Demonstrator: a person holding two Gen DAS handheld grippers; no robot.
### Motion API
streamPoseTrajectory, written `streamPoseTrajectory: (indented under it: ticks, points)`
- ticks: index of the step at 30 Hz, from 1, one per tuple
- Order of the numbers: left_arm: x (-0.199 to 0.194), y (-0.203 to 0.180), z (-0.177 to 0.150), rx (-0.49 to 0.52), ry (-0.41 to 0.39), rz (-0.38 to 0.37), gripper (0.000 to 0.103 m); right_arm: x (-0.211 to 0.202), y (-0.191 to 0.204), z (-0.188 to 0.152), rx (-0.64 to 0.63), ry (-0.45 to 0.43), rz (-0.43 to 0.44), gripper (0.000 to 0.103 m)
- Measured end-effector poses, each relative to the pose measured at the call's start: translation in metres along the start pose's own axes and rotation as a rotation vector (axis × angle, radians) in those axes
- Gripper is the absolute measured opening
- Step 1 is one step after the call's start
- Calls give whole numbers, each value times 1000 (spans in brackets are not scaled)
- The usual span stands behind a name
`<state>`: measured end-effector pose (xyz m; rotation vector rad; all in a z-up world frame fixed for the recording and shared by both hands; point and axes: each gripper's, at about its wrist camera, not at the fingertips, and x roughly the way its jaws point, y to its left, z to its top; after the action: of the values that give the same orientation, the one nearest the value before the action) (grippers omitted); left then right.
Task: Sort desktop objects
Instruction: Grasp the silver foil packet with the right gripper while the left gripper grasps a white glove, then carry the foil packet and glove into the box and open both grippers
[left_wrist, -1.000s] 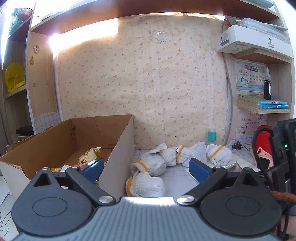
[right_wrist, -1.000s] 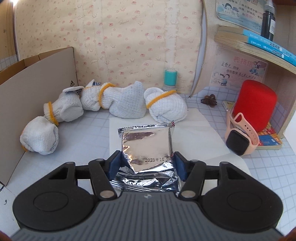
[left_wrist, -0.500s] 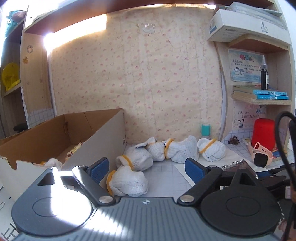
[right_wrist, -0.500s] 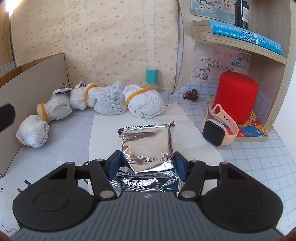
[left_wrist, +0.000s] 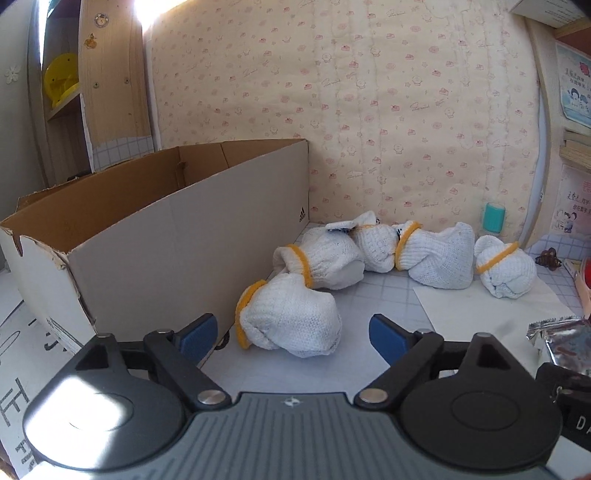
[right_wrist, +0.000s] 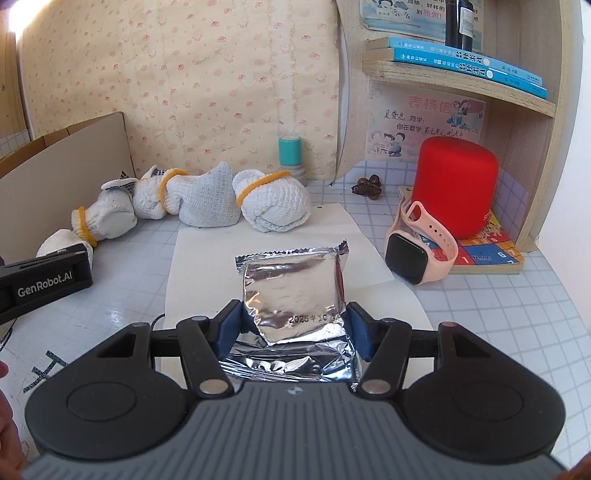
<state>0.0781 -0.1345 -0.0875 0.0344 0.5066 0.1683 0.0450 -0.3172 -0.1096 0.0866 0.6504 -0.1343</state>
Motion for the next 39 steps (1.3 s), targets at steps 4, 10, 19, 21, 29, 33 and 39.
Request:
streamPoseTrajectory:
  ticks: [4, 10, 19, 21, 29, 33, 39]
  points:
    - [7, -4, 4, 9, 0, 7, 91, -1, -3, -1, 2, 2, -3, 60]
    - [40, 2, 18, -53, 90, 14, 91, -1, -4, -1, -1, 4, -3, 60]
    - [59, 6, 14, -59, 143, -84, 65, 1, -2, 0, -14, 8, -13, 60]
    - [56, 8, 13, -59, 143, -106, 62, 1, 1, 0, -21, 3, -16, 60]
    - [33, 7, 9, -3, 111, -148, 60, -9, 16, 3, -57, -30, -32, 59]
    - [16, 13, 15, -1, 95, -171, 60, -17, 24, 5, -68, -41, -27, 59]
    - [-18, 27, 30, 3, 30, -197, 60, -34, 31, 15, -60, -51, -15, 59]
